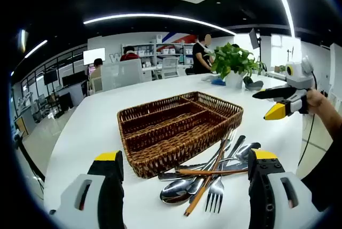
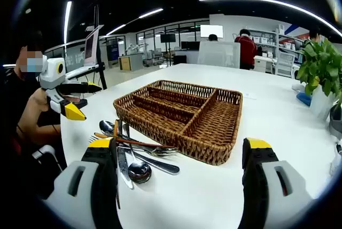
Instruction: Arrange the knives, forks, and spoons in their matching storage slots by inserting each utensil handle-first until every utensil is classified and aligned in the correct compartment
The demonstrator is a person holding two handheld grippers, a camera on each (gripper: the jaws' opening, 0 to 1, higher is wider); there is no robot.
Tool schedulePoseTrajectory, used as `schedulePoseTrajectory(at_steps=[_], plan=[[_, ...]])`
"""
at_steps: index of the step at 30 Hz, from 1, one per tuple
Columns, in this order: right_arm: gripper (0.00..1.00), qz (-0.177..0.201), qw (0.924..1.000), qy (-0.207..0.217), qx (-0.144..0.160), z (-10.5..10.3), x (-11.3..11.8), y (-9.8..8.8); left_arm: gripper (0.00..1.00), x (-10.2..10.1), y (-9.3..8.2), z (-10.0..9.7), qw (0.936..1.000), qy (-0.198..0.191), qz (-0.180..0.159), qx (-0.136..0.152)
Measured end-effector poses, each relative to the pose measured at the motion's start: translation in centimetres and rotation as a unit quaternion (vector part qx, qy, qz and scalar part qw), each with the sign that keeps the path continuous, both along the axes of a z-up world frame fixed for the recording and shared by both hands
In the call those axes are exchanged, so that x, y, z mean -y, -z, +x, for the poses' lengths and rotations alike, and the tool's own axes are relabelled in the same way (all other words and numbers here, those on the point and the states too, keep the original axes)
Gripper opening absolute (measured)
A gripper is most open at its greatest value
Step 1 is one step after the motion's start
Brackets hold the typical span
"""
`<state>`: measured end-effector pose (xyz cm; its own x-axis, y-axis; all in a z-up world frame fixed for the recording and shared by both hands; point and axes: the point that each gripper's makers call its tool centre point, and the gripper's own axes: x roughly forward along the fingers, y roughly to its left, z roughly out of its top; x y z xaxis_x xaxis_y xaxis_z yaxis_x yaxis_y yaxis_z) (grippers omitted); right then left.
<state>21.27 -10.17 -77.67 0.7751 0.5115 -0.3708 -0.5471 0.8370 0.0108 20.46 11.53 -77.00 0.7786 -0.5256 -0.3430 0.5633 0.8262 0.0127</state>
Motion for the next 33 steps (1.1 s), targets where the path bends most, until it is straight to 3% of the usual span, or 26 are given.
schedulePoseTrajectory(at_steps=[33], plan=[[1.0,-0.006,0.9999,-0.004,0.008,-0.38,0.34,-0.41,0.99,-0.06,-0.27,-0.39,1.0,0.001,-0.008,0.003]])
